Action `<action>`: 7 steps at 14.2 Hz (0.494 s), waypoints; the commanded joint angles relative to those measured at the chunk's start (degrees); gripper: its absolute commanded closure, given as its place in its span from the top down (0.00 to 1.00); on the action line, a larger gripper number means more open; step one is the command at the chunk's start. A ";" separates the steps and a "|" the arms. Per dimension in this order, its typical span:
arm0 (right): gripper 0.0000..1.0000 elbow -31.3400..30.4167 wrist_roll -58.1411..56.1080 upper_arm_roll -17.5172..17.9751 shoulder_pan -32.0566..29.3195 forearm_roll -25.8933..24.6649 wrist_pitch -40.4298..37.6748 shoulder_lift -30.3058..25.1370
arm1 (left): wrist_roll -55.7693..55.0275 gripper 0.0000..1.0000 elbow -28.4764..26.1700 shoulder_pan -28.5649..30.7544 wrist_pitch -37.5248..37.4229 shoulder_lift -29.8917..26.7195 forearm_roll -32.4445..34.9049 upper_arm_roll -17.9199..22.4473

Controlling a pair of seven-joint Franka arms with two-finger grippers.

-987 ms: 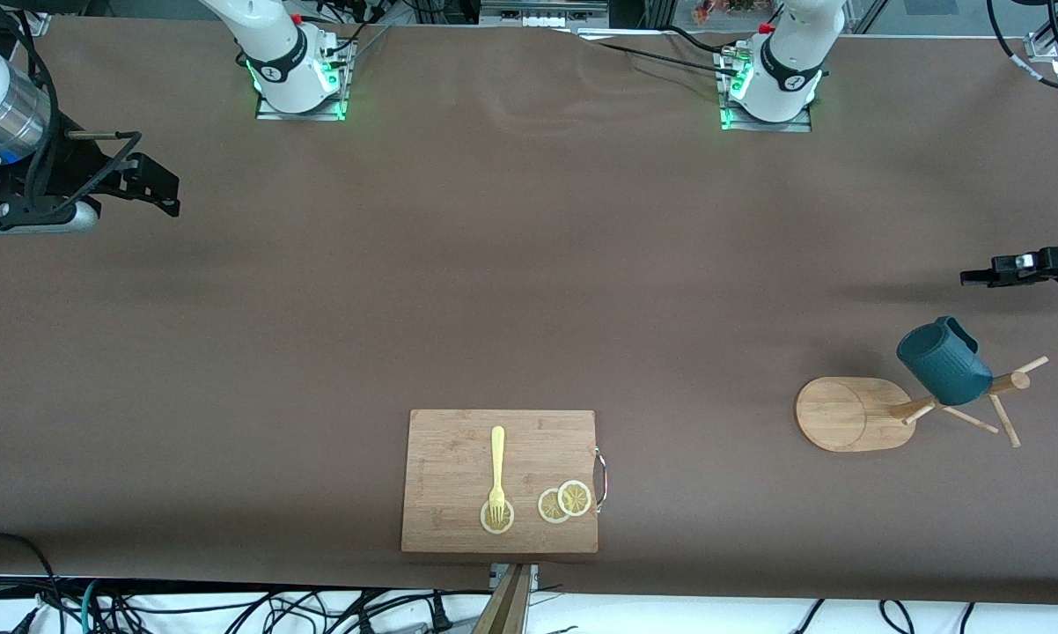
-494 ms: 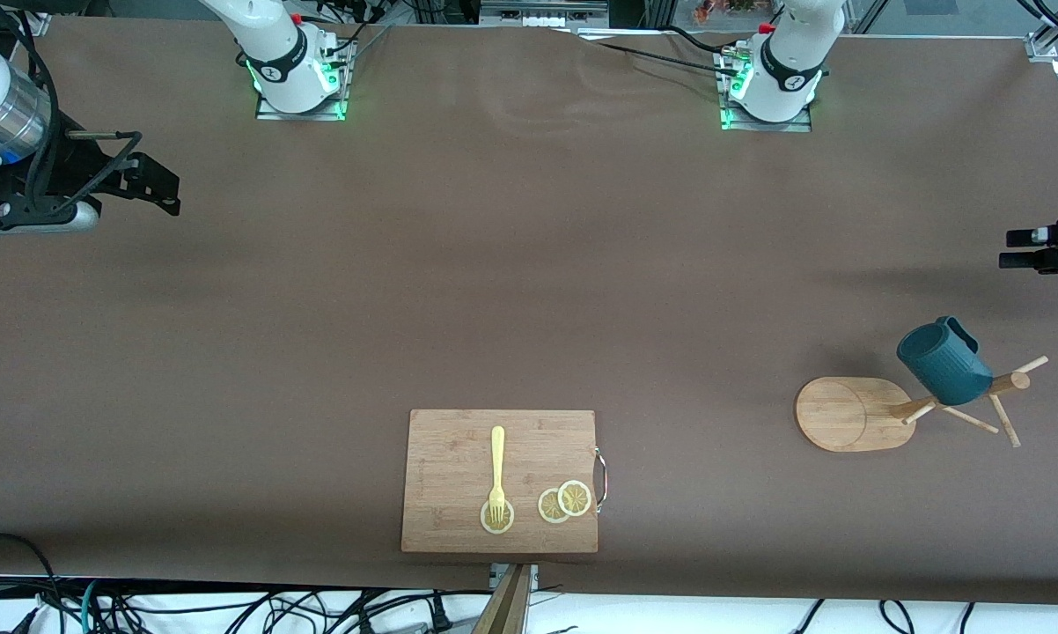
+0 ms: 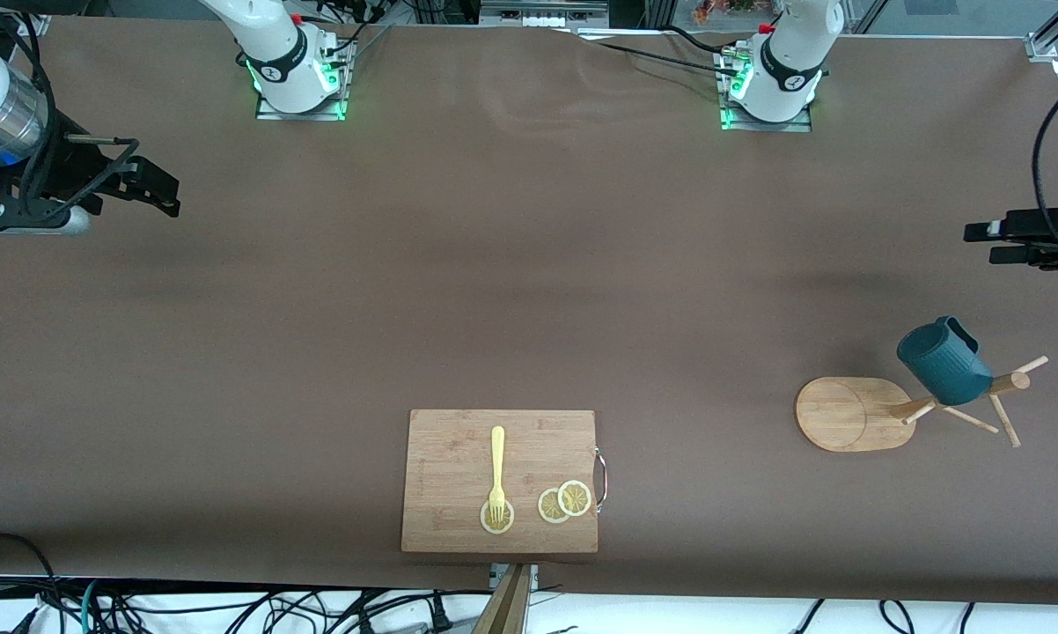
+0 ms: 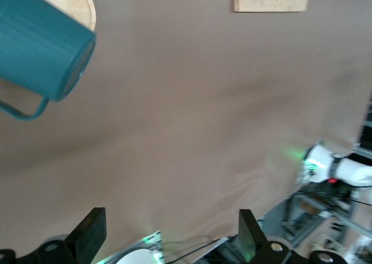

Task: Pass cup and hang on rack

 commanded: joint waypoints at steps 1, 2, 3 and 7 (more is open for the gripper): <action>1.00 0.36 -0.12 -0.58 -0.77 0.88 -0.41 0.70 | -1.24 1.00 2.39 -5.69 2.45 -0.99 7.56 0.44; 1.00 0.36 -0.12 -1.37 -0.86 0.88 -0.23 0.87 | -1.16 1.00 2.39 -7.46 3.68 -1.35 9.76 0.44; 1.00 0.36 -0.03 -1.47 -0.95 0.88 -0.23 1.31 | -1.24 1.00 2.39 -9.13 4.48 -1.52 11.70 0.35; 1.00 0.45 -0.12 -2.35 -1.74 0.88 0.38 1.67 | -1.33 1.00 2.04 -13.62 7.03 -3.45 18.66 0.09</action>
